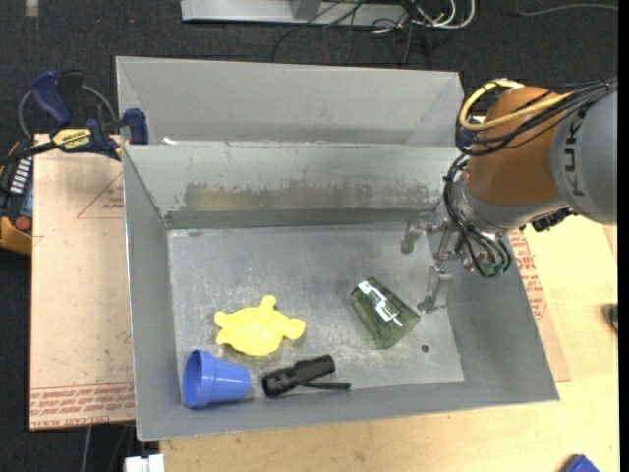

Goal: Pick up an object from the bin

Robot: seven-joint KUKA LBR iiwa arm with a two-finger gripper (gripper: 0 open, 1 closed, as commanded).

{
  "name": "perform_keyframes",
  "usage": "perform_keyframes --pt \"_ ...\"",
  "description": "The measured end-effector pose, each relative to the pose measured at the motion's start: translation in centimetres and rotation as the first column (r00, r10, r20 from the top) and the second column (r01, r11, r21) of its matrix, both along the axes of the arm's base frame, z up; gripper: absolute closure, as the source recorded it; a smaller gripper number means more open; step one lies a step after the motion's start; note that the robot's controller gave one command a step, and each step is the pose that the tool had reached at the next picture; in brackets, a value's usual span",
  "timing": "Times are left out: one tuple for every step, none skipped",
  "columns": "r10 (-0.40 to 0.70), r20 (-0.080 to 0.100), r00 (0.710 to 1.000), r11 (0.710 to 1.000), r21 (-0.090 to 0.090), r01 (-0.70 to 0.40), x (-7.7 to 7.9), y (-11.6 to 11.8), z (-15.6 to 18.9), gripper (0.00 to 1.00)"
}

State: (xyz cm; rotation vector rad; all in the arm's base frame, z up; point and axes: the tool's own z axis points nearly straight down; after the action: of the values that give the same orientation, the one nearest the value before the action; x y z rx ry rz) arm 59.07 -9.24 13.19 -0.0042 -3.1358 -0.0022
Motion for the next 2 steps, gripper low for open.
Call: perform_keyframes --pt "0.003 0.007 1.0 1.0 -0.001 -0.003 0.2 0.1 0.5 0.0" --pt "-0.073 0.0 0.997 0.997 0.002 0.073 -2.4 6.8 -6.2 0.0"
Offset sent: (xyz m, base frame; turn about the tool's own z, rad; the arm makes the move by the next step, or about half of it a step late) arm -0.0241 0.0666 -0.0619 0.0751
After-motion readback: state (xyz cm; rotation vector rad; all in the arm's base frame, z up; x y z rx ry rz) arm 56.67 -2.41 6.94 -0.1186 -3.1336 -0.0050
